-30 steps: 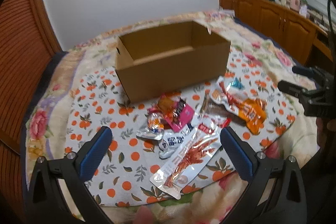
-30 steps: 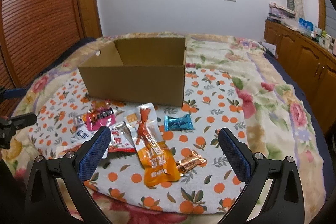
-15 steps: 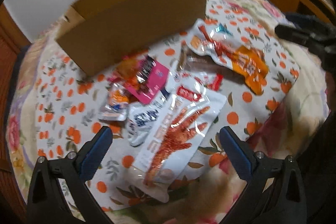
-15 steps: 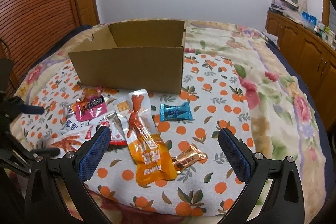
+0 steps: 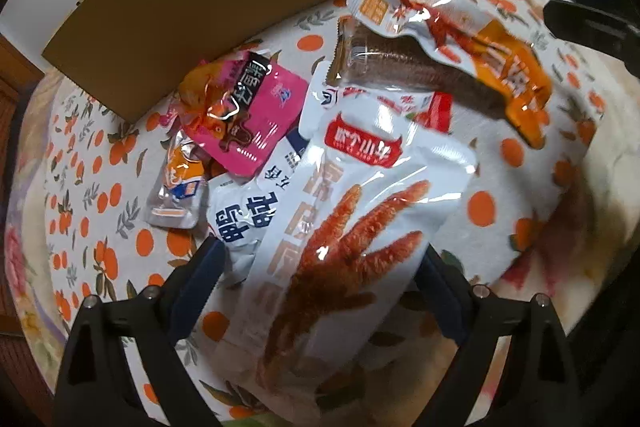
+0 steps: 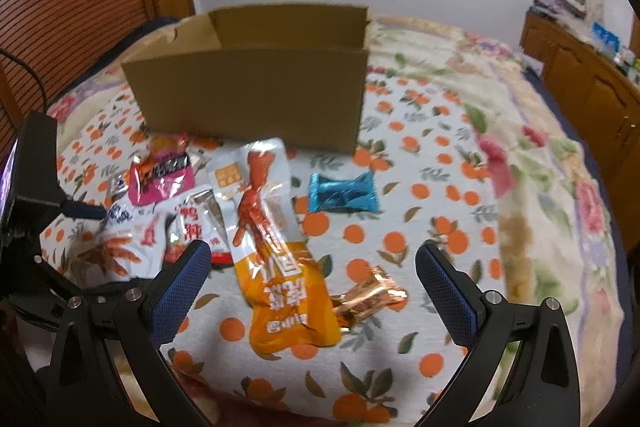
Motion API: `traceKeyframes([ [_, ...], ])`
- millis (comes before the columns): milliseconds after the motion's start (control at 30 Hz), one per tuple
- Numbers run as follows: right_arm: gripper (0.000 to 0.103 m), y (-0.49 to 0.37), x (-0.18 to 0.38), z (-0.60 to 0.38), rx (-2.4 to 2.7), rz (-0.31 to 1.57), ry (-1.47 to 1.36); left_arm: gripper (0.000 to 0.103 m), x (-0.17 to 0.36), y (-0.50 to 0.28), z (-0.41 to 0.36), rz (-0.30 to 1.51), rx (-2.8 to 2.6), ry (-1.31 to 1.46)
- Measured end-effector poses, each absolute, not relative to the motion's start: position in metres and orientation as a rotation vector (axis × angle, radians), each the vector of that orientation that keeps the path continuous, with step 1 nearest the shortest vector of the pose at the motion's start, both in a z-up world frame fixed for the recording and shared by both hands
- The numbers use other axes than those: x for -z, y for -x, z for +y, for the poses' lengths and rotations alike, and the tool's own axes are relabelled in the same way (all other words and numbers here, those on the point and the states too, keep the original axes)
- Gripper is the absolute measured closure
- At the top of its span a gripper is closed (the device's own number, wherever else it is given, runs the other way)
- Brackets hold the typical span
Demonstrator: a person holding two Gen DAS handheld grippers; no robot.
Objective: Organize snacks
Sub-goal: 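Grasp a white chicken-feet pouch with left tool while right tool grasps orange chicken-feet pouch, then carry both chicken-feet pouches into the box and open both tools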
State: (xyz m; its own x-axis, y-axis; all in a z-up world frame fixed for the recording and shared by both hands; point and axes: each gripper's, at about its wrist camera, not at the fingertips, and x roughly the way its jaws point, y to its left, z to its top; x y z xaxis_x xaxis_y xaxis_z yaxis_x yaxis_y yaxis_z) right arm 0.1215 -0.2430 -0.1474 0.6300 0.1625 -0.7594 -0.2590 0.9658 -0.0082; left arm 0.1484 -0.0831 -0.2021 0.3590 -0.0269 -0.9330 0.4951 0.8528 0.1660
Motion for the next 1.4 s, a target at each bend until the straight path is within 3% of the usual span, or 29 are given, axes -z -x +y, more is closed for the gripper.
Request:
traceKeyframes([
  [67, 0.000, -0.128, 0.154, -0.239, -0.265, 0.878, 0.131, 0.013, 0.201, -0.149, -0.082, 1.157, 0.359, -0.457],
  [100, 0.000, -0.131, 0.158, -0.237, -0.279, 0.888, 0.133, 0.019, 0.200, -0.149, -0.081, 1.153, 0.357, -0.456],
  [133, 0.000, -0.135, 0.161, -0.235, -0.291, 0.897, 0.135, 0.034, 0.198, -0.149, -0.080, 1.144, 0.362, -0.448],
  [167, 0.000, -0.138, 0.164, -0.233, -0.304, 0.906, 0.135, 0.038, 0.197, -0.150, -0.078, 1.147, 0.366, -0.438],
  [300, 0.001, -0.149, 0.177, -0.226, -0.336, 0.945, 0.144, 0.042, 0.192, -0.151, -0.073, 1.156, 0.395, -0.387],
  [500, 0.008, -0.163, 0.194, -0.219, -0.380, 1.000, 0.147, 0.044, 0.182, -0.148, -0.071, 1.167, 0.443, -0.331],
  [667, 0.031, -0.174, 0.204, -0.215, -0.406, 1.036, 0.152, 0.044, 0.177, -0.151, -0.067, 1.171, 0.443, -0.287],
  [733, 0.047, -0.175, 0.205, -0.214, -0.418, 1.040, 0.146, 0.044, 0.170, -0.153, -0.060, 1.159, 0.446, -0.246],
  [800, 0.051, -0.175, 0.203, -0.214, -0.417, 1.037, 0.147, 0.044, 0.165, -0.154, -0.057, 1.147, 0.445, -0.219],
  [1400, 0.056, -0.170, 0.163, -0.230, -0.416, 0.938, 0.053, 0.044, 0.119, -0.155, -0.050, 0.990, 0.479, -0.123],
])
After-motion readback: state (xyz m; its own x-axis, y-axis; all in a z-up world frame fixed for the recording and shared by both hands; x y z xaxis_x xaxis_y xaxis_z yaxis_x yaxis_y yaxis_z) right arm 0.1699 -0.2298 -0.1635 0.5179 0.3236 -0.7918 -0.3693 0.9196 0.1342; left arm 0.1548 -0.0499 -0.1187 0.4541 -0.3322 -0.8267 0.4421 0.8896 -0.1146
